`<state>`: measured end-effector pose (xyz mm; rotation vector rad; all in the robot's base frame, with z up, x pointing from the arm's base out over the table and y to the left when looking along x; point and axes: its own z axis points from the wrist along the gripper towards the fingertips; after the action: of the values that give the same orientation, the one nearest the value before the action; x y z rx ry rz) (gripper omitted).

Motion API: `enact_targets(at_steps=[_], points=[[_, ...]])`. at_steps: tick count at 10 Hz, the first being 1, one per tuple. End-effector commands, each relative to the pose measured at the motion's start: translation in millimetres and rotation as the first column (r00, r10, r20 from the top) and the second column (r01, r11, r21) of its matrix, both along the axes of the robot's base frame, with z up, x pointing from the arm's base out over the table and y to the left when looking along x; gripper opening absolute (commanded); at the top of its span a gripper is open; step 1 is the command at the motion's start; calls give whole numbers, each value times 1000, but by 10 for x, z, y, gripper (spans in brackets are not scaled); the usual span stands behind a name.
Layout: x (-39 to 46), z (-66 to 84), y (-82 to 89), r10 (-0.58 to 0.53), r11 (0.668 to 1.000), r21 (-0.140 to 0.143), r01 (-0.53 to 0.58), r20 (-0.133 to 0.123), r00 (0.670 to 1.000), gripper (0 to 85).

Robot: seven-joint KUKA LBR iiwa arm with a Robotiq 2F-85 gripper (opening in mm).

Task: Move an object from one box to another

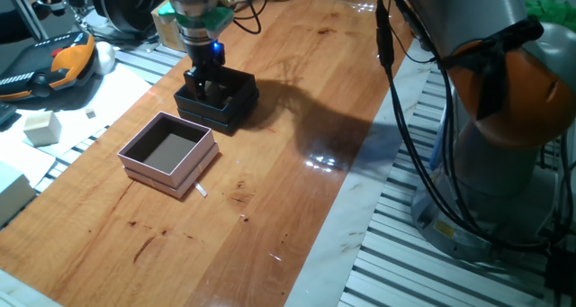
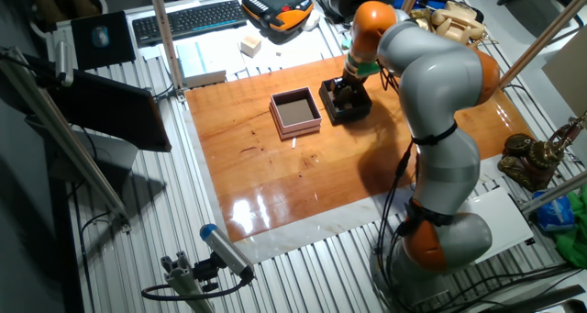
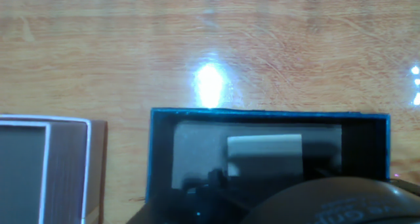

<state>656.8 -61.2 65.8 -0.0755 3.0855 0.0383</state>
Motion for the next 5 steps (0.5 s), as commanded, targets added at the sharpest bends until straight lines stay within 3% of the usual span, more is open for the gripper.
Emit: enact_targets(at_steps=[1,4,5], points=[[15,9,-21,9,1000,6,-9,-6,1000,510],[16,8,-35,19,1000,16,-19,-12,1000,0],[14,12,-34,17,1000,18,-17,-6,1000,0]])
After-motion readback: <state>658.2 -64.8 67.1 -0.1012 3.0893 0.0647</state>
